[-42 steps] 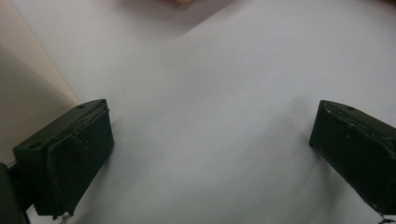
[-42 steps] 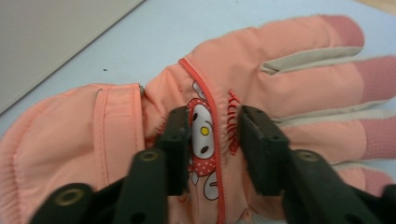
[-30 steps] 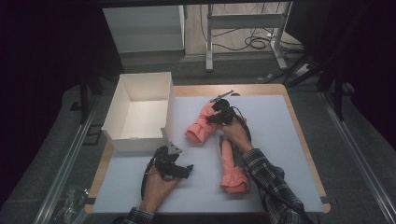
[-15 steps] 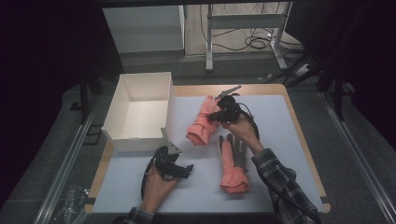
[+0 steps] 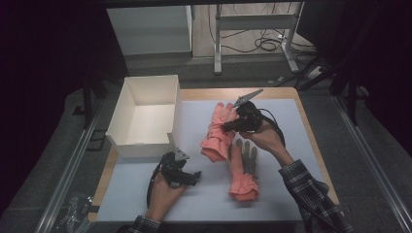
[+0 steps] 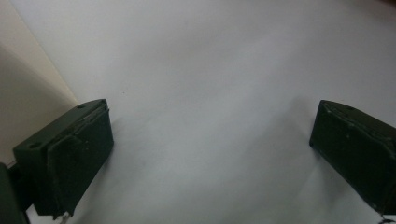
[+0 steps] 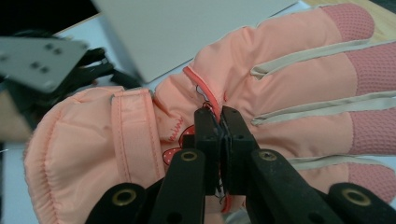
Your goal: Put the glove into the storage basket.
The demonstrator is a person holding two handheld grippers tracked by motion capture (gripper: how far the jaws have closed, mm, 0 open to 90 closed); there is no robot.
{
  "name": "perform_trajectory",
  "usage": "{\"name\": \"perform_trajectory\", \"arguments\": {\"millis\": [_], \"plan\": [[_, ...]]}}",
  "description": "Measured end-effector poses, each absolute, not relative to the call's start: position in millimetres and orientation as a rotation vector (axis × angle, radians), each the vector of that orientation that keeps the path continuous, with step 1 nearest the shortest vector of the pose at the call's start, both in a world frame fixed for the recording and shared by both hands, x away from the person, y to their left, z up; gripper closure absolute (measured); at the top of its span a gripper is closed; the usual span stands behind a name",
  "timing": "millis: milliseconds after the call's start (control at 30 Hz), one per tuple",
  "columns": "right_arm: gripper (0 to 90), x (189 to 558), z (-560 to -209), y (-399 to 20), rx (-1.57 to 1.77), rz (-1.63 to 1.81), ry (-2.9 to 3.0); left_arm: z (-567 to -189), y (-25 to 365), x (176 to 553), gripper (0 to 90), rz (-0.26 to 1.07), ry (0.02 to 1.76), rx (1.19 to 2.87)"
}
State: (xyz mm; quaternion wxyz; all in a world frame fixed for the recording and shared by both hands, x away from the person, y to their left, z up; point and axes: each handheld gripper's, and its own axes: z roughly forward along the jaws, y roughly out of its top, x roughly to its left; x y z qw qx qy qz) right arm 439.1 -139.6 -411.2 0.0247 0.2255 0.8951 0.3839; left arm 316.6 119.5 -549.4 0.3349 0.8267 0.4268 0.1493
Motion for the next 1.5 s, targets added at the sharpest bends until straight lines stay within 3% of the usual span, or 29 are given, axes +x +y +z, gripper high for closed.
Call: {"name": "perform_trajectory", "arguments": {"millis": [633, 1233, 1500], "plan": [[86.4, 373.3, -402.3, -194.5, 0.391, 1.115, 2.925, -549.3, 119.6, 316.9, 0.0, 0.39, 1.112, 2.159], [85.1, 370.1, -451.8, -197.0, 0.338, 0.922, 2.964, -549.5, 119.5, 316.8, 0.0, 0.393, 1.111, 2.156], [71.2, 366.0, -448.3, -203.0, 0.374, 1.016, 2.917, -549.4, 119.4, 316.9, 0.0, 0.392, 1.113, 2.157]]}}
